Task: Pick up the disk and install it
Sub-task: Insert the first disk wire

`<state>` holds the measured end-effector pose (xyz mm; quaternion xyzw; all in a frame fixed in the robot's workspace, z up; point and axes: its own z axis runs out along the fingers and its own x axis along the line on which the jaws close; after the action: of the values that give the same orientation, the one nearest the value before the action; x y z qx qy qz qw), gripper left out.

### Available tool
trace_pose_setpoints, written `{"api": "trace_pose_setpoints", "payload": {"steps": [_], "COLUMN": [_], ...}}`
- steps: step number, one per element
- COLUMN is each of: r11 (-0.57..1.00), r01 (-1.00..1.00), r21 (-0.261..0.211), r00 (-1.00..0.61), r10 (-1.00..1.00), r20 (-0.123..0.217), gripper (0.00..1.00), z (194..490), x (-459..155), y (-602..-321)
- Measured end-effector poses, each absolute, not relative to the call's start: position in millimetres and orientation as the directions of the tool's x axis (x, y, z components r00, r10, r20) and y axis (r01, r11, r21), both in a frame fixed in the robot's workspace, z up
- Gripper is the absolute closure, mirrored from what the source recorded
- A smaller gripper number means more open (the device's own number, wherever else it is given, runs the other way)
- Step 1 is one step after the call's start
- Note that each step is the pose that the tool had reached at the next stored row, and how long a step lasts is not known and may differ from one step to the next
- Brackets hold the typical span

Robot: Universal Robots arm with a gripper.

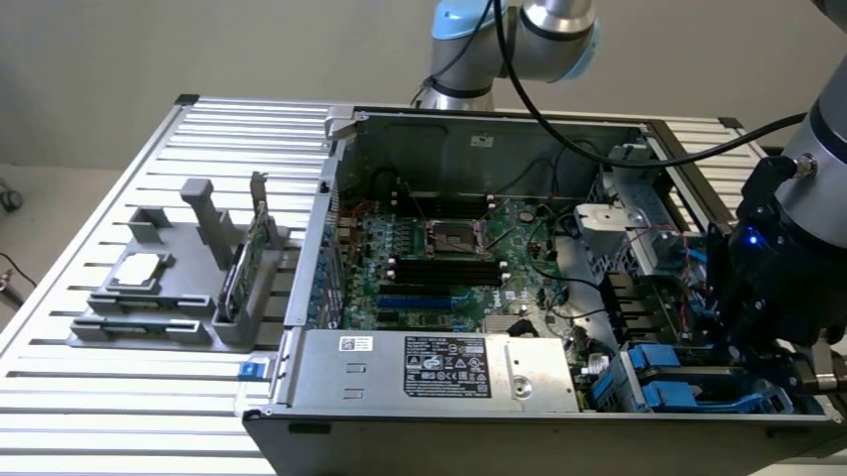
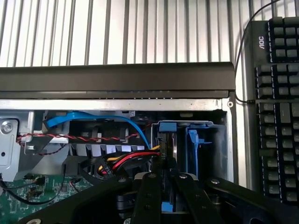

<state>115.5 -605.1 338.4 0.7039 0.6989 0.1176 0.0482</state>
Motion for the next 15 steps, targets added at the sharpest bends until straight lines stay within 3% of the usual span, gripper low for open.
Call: {"api": "trace_pose_setpoints", "payload": {"steps": [15], "r11": [-0.025], "r01": [0.972], "r21": [0.234], "r00": [0.003], "r10": [0.996], "r20": [0.09], "gripper": [0.83], "z": [335.9], "x": [114.8], "y": [-602.2]}}
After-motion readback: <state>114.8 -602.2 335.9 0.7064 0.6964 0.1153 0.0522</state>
